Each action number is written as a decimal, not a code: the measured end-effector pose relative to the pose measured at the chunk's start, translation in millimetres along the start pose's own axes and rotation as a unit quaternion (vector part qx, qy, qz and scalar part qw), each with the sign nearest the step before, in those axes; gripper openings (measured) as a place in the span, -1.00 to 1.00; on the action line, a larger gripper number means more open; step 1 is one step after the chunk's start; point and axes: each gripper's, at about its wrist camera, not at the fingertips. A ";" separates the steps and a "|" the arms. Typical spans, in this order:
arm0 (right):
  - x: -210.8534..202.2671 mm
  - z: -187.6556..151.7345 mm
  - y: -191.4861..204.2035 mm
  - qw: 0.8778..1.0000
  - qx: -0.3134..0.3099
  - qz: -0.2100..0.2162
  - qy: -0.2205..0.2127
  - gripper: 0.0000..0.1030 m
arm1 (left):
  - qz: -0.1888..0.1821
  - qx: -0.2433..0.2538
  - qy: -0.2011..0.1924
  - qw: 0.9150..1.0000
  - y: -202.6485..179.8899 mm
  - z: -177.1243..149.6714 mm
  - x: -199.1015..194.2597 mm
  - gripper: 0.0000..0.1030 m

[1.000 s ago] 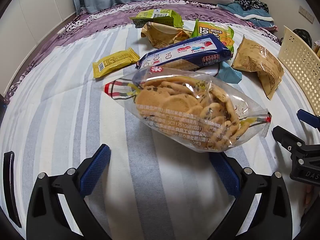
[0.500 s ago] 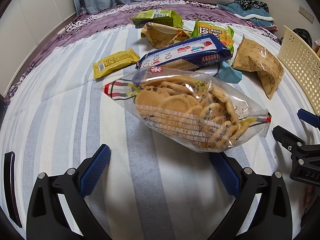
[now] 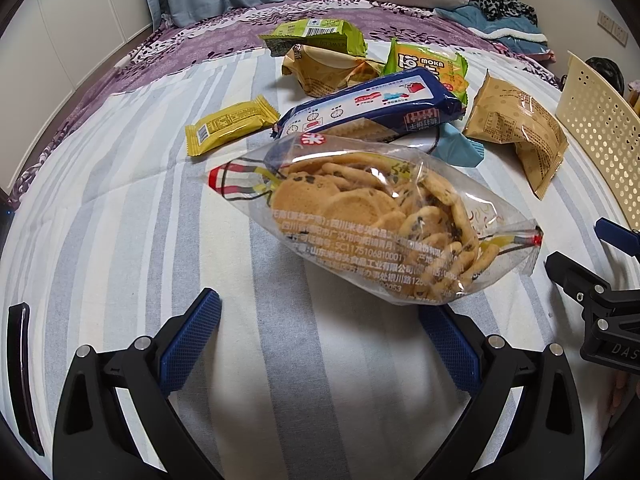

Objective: Organize snacks
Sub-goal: 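Move the left tool toward the clear bag of round cookies, then grasp the clear cookie bag with the left tool while the right tool grasps the tan snack bag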

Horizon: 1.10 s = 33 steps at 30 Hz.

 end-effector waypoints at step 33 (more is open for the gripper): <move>-35.0 28.4 -47.1 0.996 0.030 0.066 -0.060 0.91 | -0.040 -0.058 -0.070 0.995 31.1 3.5 -78.9 0.95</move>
Point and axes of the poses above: each gripper's, at about its wrist camera, not at the fingertips, and x roughly the way its jaws point, y to its left, z to its top, and after that the axes turned 3 degrees about -y, right-handed
